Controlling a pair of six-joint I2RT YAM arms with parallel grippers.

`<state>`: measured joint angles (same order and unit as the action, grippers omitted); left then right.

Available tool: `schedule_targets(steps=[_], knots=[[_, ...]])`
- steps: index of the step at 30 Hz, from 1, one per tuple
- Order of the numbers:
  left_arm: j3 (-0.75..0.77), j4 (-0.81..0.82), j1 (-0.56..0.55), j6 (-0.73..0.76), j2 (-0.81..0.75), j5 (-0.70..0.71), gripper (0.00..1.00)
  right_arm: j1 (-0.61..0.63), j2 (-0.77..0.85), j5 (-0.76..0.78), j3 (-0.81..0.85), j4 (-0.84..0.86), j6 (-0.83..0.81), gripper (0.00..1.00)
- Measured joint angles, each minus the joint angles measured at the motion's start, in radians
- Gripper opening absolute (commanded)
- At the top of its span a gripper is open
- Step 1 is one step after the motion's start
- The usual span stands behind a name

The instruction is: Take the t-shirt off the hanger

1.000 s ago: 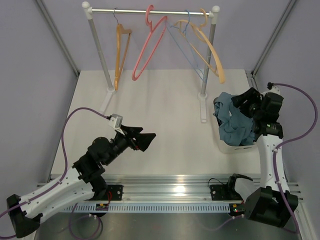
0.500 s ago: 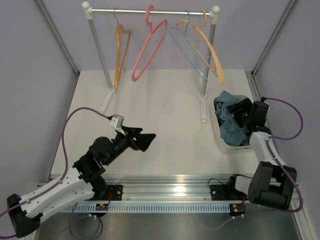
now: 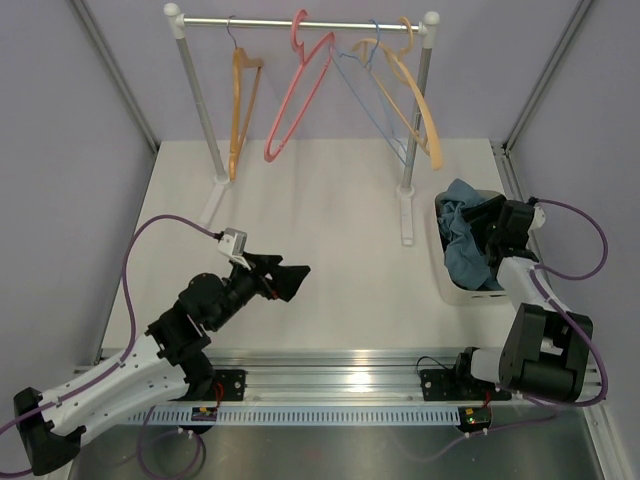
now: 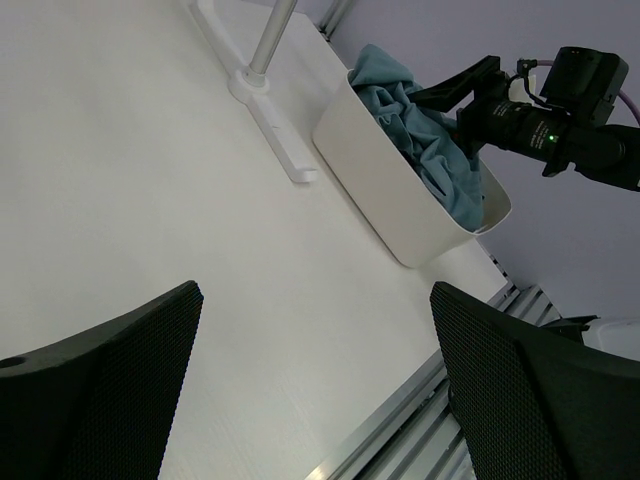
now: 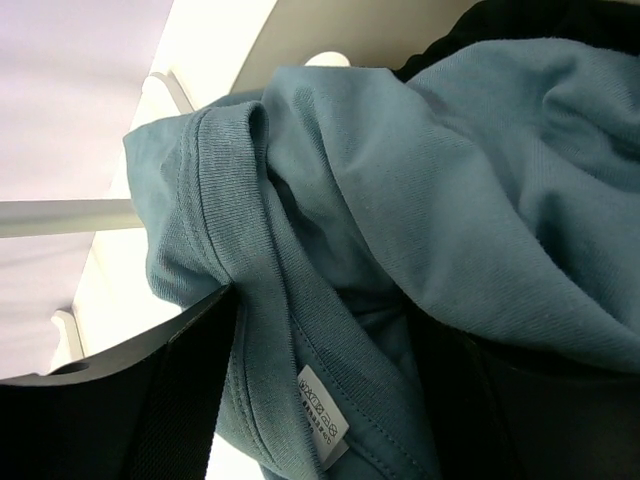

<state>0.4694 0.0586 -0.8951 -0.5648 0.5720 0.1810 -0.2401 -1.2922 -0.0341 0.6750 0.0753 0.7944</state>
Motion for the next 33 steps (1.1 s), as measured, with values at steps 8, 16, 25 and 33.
schedule_targets(steps=[8,16,25,33], knots=[[0.000,-0.003,0.000,0.001,0.013,0.014,0.99,0.000,-0.095,-0.037,0.075,0.002,-0.043,1.00],[0.001,-0.013,0.000,0.011,0.012,0.020,0.99,0.000,0.094,-0.015,0.092,-0.193,-0.123,1.00],[0.047,-0.035,0.000,0.023,0.013,0.034,0.99,-0.009,0.282,0.069,0.287,-0.509,-0.224,0.99],[0.093,-0.042,0.000,0.054,0.066,0.033,0.99,-0.003,0.513,-0.179,0.294,-0.546,-0.315,1.00]])
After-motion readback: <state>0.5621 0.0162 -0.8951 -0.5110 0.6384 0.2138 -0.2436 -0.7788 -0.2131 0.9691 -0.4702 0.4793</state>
